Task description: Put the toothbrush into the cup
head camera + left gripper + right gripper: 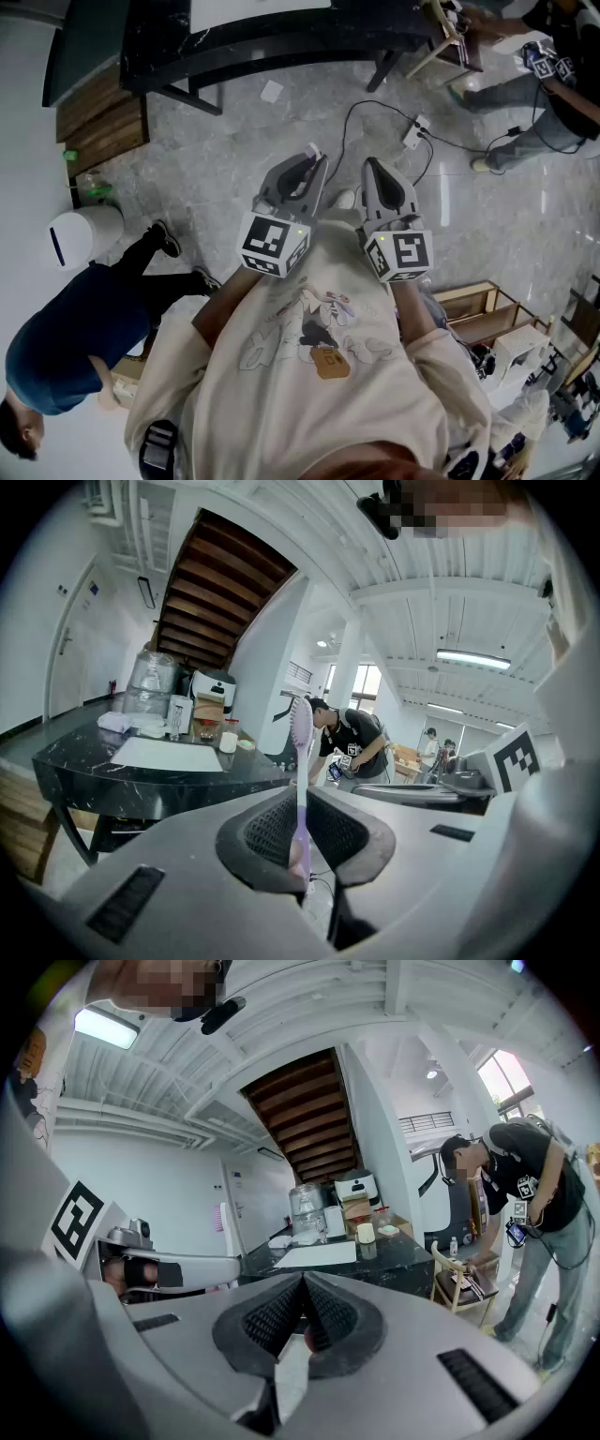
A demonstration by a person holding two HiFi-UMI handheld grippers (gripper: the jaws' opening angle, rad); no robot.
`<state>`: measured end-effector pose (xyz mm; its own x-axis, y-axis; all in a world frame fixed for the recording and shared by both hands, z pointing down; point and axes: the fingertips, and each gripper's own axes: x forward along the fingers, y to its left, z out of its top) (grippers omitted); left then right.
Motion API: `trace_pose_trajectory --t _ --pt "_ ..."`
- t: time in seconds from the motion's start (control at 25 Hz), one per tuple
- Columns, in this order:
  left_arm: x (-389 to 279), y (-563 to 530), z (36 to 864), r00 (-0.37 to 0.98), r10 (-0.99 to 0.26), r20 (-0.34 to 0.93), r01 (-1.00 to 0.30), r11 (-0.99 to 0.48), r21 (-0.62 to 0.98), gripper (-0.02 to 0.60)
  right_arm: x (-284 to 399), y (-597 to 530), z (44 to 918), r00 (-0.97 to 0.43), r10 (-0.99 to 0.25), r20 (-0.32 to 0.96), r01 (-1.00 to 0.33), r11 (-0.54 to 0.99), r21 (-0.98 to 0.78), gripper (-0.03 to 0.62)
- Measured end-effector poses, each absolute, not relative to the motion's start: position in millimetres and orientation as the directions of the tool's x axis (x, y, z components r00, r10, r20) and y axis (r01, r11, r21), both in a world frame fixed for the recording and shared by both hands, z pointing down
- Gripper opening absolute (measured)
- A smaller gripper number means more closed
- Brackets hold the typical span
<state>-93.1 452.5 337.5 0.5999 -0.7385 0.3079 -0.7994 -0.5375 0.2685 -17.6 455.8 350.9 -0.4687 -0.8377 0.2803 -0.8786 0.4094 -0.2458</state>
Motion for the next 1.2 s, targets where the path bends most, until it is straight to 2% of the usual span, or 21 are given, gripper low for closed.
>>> trace_pose_trajectory --t 0.44,1.2 --pt "-76.9 457.4 340.4 0.605 -0.734 0.309 -0.795 -0.536 0.283 0.038 -2.9 464.5 352.1 -0.48 -0.839 0.256 -0.867 0.41 -0.283 0.017" --pt "5.7 468.2 358.1 0.556 -0.749 0.36 -0.831 -0.494 0.256 0.038 104.2 462.1 373.3 -0.485 -0.846 0.221 -0.853 0.402 -0.332 0.018"
